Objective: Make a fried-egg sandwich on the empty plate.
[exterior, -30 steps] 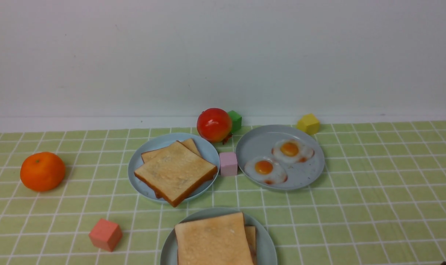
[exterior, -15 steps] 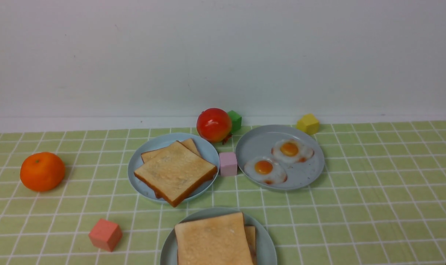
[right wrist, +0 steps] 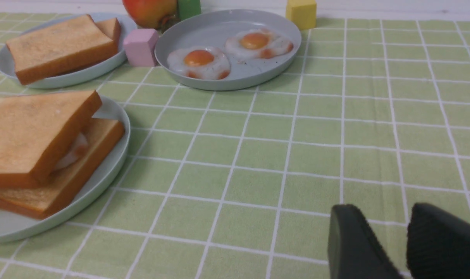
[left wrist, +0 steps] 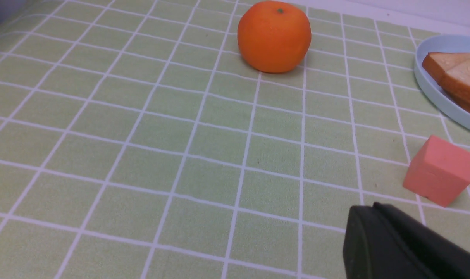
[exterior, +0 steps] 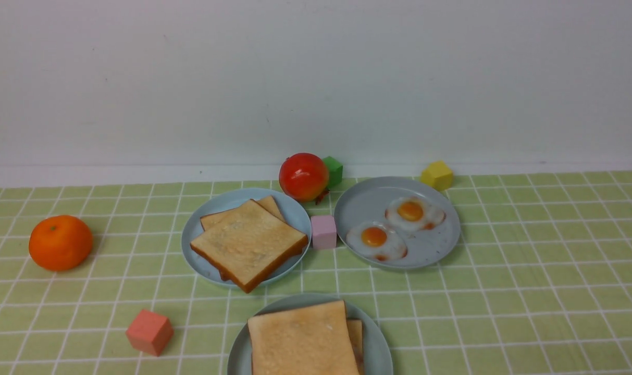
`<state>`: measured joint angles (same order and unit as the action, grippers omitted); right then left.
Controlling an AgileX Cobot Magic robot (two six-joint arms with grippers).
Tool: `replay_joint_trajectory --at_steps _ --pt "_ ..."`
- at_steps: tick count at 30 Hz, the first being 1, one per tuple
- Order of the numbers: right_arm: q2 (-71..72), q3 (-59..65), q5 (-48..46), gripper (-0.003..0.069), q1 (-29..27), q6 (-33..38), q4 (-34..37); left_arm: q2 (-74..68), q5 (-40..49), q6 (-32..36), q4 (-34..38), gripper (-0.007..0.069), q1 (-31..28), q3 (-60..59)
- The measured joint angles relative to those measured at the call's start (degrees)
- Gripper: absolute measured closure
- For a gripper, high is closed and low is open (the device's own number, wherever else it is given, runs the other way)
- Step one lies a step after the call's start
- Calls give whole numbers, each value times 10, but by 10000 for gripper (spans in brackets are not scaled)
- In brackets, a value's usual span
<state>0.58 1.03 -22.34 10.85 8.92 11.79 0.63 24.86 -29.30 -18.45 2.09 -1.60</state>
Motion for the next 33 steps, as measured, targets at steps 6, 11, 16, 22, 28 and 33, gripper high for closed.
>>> replay_joint_trajectory --at_steps 6,11,16,22,28,33 --pt "0 0 0 418 0 0 0 0 0 0 0 619 0 0" --pt "0 0 0 418 0 0 0 0 0 0 0 619 0 0" --pt "0 0 0 418 0 0 0 0 0 0 0 617 0 0" --pt "0 0 0 418 0 0 0 0 0 0 0 610 0 0" --pt "0 0 0 418 0 0 0 0 0 0 0 606 0 0" --pt "0 0 0 418 0 0 0 0 0 0 0 603 0 0"
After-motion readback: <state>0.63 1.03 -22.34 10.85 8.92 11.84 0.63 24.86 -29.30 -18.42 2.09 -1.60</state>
